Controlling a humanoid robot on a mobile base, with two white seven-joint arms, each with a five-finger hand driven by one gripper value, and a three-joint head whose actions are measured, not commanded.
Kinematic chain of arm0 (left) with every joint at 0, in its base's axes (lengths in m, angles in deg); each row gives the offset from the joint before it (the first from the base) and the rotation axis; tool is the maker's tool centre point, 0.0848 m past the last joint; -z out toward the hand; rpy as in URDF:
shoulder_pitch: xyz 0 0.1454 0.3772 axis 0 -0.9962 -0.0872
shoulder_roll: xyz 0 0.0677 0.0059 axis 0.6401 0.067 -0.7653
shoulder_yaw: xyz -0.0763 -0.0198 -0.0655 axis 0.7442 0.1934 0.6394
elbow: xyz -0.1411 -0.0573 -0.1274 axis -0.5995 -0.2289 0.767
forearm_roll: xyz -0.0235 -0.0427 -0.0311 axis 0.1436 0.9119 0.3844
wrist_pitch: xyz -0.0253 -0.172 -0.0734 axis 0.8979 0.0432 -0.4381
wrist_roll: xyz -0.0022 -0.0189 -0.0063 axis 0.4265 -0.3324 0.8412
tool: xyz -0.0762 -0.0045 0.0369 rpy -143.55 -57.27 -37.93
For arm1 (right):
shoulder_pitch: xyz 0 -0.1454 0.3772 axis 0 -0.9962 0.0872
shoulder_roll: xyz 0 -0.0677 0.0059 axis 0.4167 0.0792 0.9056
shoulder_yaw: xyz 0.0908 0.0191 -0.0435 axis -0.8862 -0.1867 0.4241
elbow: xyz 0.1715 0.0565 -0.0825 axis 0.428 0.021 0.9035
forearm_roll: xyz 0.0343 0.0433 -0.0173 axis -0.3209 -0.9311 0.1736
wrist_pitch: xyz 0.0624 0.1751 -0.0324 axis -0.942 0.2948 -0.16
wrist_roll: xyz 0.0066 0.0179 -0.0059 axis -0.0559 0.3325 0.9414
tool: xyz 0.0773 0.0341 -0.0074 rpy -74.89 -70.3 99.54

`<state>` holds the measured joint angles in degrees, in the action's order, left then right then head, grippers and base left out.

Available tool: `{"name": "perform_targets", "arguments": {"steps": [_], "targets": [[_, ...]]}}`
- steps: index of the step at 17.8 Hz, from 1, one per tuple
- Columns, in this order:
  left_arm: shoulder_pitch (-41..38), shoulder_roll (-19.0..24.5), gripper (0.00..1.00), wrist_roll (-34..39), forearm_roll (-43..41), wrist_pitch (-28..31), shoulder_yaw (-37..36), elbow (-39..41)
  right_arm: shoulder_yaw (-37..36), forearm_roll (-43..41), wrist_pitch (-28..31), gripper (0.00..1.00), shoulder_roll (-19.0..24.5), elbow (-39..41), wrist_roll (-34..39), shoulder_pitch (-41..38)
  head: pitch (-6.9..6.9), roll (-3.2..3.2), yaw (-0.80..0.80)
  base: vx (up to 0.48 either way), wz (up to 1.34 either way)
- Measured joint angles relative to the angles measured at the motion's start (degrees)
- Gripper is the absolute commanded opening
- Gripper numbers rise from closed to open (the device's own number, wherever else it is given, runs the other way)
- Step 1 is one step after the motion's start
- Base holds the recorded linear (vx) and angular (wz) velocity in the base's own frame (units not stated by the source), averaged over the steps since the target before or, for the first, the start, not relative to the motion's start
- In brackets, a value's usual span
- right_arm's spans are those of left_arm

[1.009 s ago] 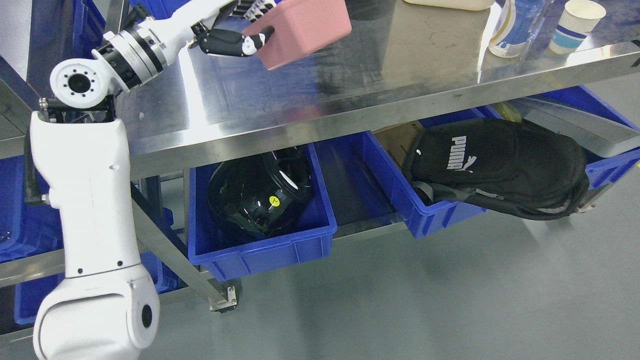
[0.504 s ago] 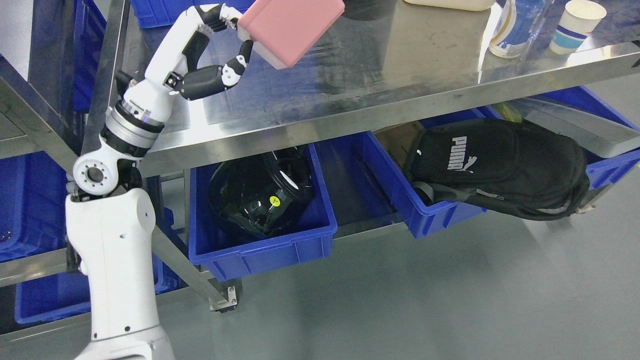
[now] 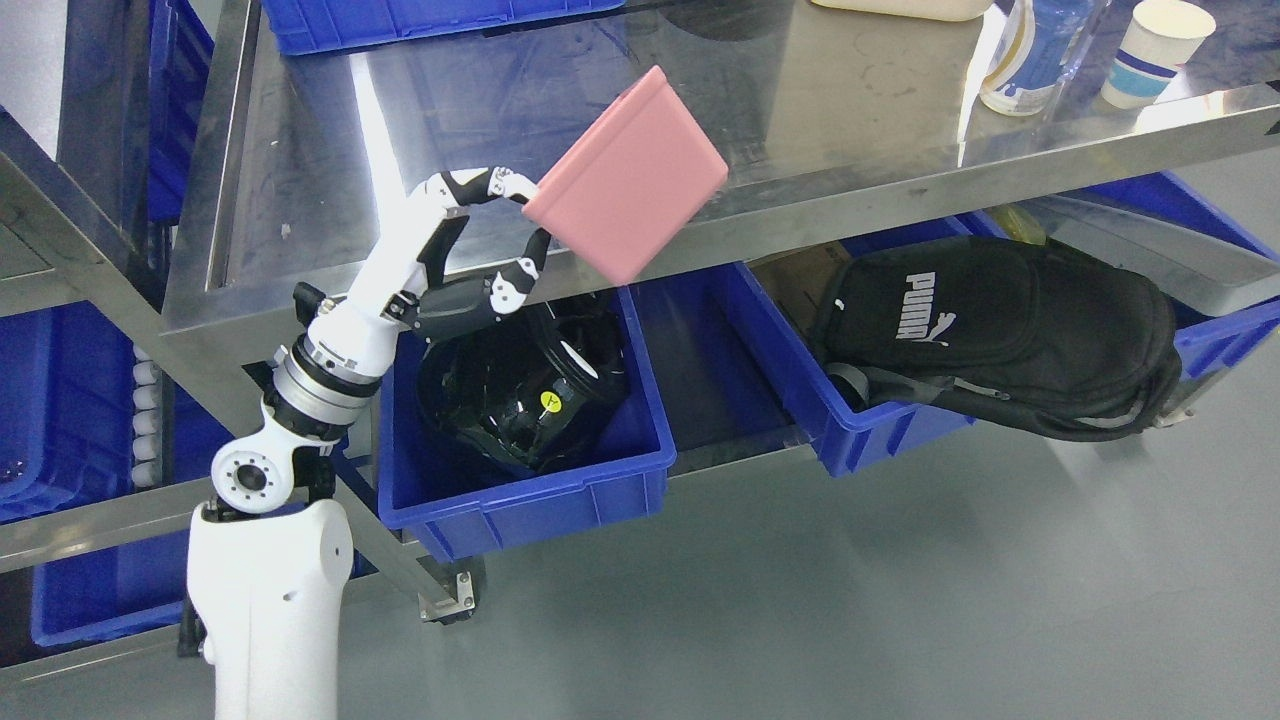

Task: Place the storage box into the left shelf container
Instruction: 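Lift the pink box off the shelf and pull it toward the robot, then hold the pink box in the left hand while turning to the other rack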

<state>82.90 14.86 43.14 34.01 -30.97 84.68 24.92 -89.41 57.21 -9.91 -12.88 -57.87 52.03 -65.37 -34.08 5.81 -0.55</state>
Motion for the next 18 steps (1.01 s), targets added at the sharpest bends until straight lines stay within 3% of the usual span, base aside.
{"name": "perform_targets", "arguments": {"steps": [8, 18], "targets": [[-4.2, -0.3, 0.01, 0.0, 0.5, -0.1, -0.1, 3.9, 0.0, 0.0, 0.0, 1.00, 0.0, 0.0, 0.0, 0.0, 0.00, 0.00, 0.00, -0.035, 0.25], [-6.4, -0.4, 0.01, -0.7, 0.6, 0.0, -0.8, 6.2, 0.0, 0.0, 0.0, 1.00, 0.0, 0.0, -0.1, 0.0, -0.02, 0.00, 0.00, -0.040, 0.98]]}}
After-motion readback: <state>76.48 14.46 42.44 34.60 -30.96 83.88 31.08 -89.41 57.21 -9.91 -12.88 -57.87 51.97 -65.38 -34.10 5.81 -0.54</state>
